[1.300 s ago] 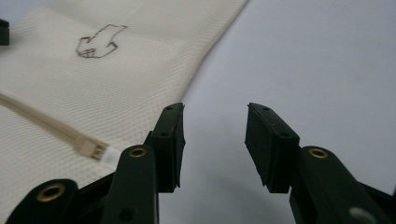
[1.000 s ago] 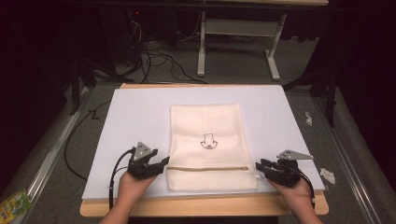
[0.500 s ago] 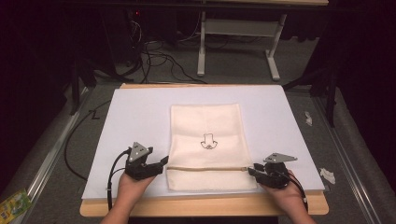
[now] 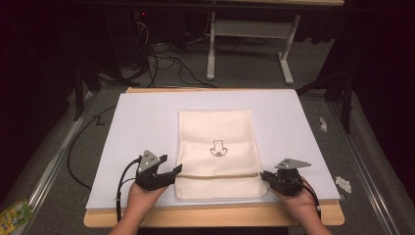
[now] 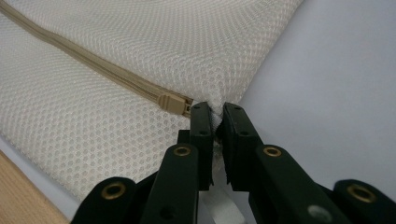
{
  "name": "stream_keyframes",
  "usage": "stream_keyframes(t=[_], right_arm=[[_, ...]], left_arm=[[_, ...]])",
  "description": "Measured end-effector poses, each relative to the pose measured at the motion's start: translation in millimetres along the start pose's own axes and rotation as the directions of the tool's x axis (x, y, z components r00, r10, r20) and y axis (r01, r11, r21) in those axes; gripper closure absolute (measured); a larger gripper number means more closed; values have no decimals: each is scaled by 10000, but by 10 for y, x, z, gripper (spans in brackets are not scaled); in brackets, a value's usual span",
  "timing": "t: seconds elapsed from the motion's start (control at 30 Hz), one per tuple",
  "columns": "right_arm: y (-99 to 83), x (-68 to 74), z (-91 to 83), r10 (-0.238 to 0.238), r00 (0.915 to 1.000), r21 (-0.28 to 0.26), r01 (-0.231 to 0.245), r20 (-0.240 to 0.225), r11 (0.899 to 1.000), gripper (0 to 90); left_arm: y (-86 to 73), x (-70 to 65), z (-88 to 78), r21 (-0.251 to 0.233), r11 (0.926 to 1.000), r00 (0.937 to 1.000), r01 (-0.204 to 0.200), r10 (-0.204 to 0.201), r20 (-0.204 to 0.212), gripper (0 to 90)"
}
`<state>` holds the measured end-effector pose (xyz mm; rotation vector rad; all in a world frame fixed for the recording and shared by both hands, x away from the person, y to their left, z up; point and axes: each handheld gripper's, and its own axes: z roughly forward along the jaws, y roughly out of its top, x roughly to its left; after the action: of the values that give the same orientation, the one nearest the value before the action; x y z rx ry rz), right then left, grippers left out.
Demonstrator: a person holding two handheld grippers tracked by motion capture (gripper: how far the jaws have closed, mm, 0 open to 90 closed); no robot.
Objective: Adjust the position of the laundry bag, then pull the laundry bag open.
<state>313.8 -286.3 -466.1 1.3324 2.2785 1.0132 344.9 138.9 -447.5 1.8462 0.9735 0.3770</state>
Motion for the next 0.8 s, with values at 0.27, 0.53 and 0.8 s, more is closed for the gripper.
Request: stream_keyframes(t=[0.27,0.53,0.8], right_arm=[[29,-4,-33,3,9999,-301,1,120,9995,841],[41,1,-48,97,9999,-558,-89,133,9984,843],[88,52,-120,-431,9990,-1028,421,-73,9938,843]], left_arm=[[33,-127,80,90,9999,9999,-120,120,13,292],[85,-435,326,417,9983,9972,-398,370,655,332],[121,-1005,641,585,9971,9813,-479,361,1888,554]])
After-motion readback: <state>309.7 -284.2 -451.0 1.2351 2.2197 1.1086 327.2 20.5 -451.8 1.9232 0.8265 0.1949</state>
